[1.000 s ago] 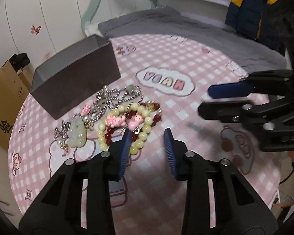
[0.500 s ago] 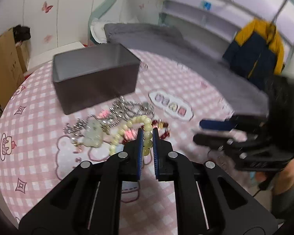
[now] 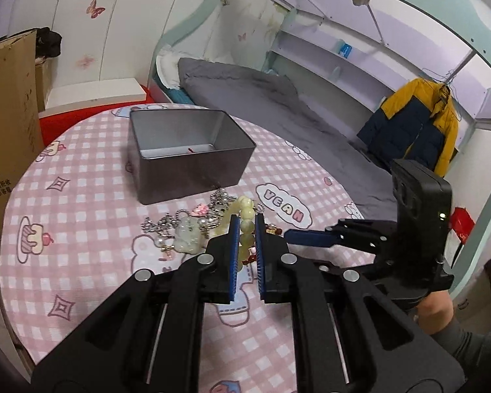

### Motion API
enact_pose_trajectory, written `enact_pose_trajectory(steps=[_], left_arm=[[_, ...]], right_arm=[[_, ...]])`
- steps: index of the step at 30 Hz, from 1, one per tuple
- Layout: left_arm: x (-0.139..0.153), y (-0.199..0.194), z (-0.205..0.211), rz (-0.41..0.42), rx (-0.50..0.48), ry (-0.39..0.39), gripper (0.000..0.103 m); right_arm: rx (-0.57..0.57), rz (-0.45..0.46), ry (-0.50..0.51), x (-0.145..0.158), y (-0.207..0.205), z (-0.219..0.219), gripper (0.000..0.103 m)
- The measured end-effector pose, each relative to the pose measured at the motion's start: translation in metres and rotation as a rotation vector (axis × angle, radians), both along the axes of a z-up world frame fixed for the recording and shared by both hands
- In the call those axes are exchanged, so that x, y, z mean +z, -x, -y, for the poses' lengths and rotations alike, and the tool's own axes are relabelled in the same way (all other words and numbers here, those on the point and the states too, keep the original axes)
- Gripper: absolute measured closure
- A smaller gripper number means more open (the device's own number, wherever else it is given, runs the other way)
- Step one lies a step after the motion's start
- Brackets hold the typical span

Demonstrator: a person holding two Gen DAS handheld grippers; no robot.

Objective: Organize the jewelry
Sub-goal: 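Grasp the pale yellow bead bracelet with the left gripper while the right gripper grasps a pink charm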

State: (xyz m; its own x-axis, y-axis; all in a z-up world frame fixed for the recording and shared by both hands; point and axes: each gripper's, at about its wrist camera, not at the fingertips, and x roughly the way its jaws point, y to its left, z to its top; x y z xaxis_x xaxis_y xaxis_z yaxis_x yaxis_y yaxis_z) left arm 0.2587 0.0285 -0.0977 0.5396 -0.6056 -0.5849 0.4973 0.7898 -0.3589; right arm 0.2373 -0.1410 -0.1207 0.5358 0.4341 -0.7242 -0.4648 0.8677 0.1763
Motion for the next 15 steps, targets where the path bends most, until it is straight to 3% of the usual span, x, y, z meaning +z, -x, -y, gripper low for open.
enact_pose_trajectory(steps=[9,14,15], left_arm=[[-0.006,-0.005,-0.009,-0.014,-0.009,0.012,0.094],[-0.007,-0.008,-0.006,-0.014,-0.021,0.007,0.094],[-0.006,-0.009,-0.005,-0.014,-0.024,0.01,0.094]], right_arm=[[0.061,0.019,0.186,-0.018,-0.026,-0.032,0.066],[0.081,0.038,0.23,-0.02,-0.028,-0.035,0.093],[0.08,0.041,0.237,-0.02,-0.028,-0.035,0.093]])
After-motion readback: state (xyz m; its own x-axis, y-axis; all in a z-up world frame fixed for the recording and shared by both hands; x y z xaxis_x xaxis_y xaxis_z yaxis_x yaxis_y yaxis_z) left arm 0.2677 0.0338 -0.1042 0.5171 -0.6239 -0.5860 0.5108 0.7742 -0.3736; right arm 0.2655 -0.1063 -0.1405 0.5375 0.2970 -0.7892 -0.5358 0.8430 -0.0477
